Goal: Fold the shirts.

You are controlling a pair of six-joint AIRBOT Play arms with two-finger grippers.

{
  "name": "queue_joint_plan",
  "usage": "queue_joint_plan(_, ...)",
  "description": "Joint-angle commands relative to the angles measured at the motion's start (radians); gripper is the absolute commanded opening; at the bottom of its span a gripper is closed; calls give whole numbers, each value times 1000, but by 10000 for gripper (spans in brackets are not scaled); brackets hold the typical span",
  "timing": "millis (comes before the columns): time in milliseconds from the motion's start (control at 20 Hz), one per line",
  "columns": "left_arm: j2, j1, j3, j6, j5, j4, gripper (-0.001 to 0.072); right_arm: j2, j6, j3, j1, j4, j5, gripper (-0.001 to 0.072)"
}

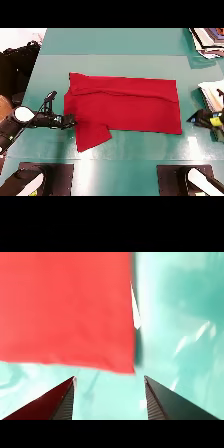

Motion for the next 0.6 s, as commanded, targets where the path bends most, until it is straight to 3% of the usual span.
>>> queue_joint_plan(0, 1, 0, 18, 13, 1, -3, 25, -48, -32, -148, -81, 50, -42, 457)
queue_joint_plan(50, 1, 0, 18, 14, -1, -2, 25, -76, -54, -164, -81, 88, -55, 427)
queue_joint_plan(250, 1, 0, 18, 14, 7, -1, 25, -149, -69, -161, -51, 165, -116, 424)
queue_joint_plan(300, 1, 0, 18, 14, 14, 0, 25, -162, -69, -147, -29, 164, -114, 372)
queue_joint_plan(400, 1, 0, 18, 14, 19, 8, 25, -186, -68, -128, 20, 156, -110, 344)
queue_joint_plan(450, 1, 0, 18, 14, 13, 12, 25, -195, -68, -121, 39, 156, -100, 186)
queue_joint_plan(500, 1, 0, 19, 14, -8, 20, 24, -196, -68, -114, 55, 154, -90, 141)
queue_joint_plan(550, 1, 0, 19, 13, -37, 33, 24, -187, -68, -108, 68, 142, -82, 32)
